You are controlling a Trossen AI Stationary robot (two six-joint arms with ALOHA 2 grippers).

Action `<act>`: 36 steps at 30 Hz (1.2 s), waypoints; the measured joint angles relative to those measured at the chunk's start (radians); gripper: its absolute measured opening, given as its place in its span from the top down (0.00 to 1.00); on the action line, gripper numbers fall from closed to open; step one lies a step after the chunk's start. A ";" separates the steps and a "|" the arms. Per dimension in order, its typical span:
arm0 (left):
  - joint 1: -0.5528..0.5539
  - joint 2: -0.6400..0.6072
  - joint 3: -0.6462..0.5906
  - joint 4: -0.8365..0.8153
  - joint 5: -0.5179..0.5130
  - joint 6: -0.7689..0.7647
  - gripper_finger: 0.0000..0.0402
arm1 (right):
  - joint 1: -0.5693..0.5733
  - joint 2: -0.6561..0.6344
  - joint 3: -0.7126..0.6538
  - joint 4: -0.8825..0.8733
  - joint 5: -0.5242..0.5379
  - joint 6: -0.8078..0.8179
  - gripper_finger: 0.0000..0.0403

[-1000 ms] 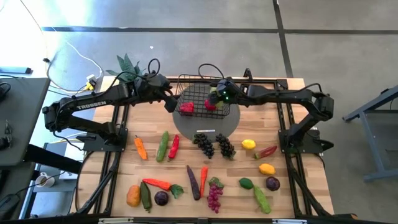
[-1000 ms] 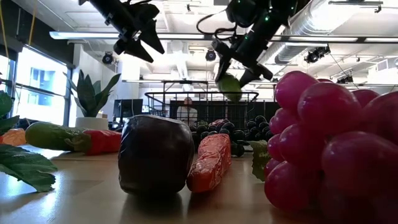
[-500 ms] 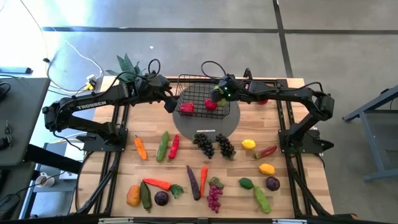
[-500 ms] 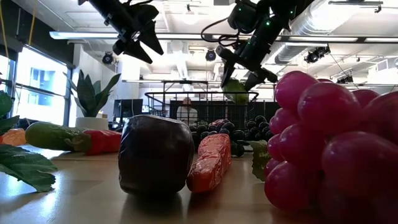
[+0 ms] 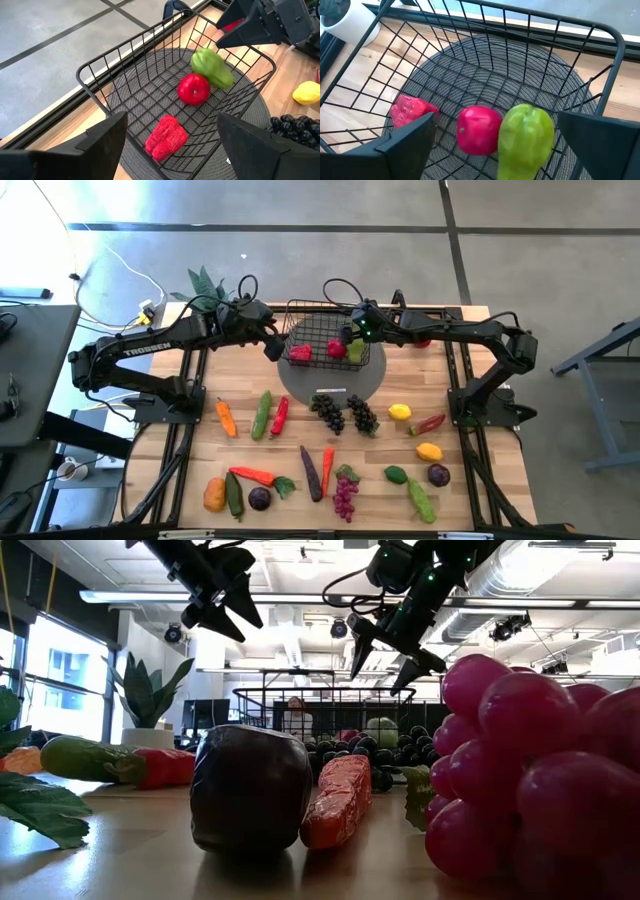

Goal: Build produce basket
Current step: Put the yellow mango into the wire basket

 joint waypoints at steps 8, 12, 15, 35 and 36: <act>0.000 0.000 0.001 -0.017 0.000 0.000 0.26 | 0.005 0.000 0.068 -0.101 -0.042 -0.063 0.02; 0.000 -0.003 0.001 -0.035 0.000 0.000 0.26 | 0.005 -0.001 0.124 -0.178 0.010 -0.088 0.02; 0.000 -0.003 0.001 -0.034 -0.001 0.005 0.26 | -0.003 -0.001 0.161 -0.232 0.047 -0.113 0.02; -0.081 -0.060 0.002 -0.321 0.224 -0.080 0.26 | 0.065 -0.001 0.370 -0.546 0.000 -0.062 0.02; -0.101 -0.064 0.002 -0.347 0.224 -0.085 0.26 | 0.071 -0.001 0.372 -0.545 0.000 -0.052 0.02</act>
